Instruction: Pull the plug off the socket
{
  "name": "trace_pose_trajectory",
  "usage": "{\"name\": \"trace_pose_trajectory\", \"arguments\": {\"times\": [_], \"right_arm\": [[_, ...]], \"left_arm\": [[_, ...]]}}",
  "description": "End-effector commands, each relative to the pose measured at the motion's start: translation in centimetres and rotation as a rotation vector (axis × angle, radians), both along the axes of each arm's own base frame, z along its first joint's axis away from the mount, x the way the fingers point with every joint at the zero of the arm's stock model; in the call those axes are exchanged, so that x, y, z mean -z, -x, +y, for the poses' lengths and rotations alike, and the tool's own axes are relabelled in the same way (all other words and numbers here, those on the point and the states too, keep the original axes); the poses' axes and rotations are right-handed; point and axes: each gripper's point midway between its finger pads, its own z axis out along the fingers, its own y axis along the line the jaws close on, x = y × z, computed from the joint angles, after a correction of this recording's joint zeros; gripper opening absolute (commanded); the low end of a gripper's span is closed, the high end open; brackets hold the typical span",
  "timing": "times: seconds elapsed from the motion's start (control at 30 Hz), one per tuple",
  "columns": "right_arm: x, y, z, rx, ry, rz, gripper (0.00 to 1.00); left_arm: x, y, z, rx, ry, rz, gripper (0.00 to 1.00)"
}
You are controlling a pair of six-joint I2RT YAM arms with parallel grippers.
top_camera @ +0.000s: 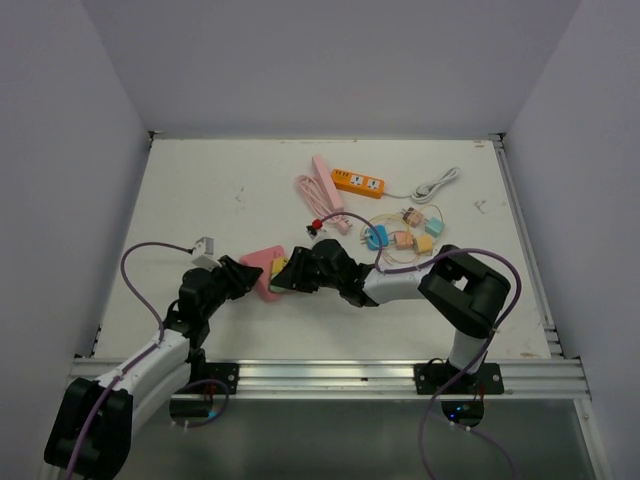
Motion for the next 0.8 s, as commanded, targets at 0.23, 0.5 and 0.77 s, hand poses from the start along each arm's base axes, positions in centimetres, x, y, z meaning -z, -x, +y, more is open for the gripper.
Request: {"name": "trace_pose_trajectory", "arguments": {"times": [0.23, 0.5, 0.77], "right_arm": [[-0.8, -0.4, 0.7, 0.016, -0.047, -0.019, 0.01], [-1.4, -0.4, 0.4, 0.033, -0.059, -0.014, 0.0], [-1.5, -0.3, 0.2, 0.042, -0.067, -0.009, 0.0]], "left_arm": [[-1.1, 0.0, -1.1, 0.036, 0.033, -0.05, 0.37], [-0.9, -0.1, -1.6, 0.029, 0.015, -0.039, 0.64], [0.0, -0.4, -2.1, 0.0, -0.044, -0.011, 0.4]]}}
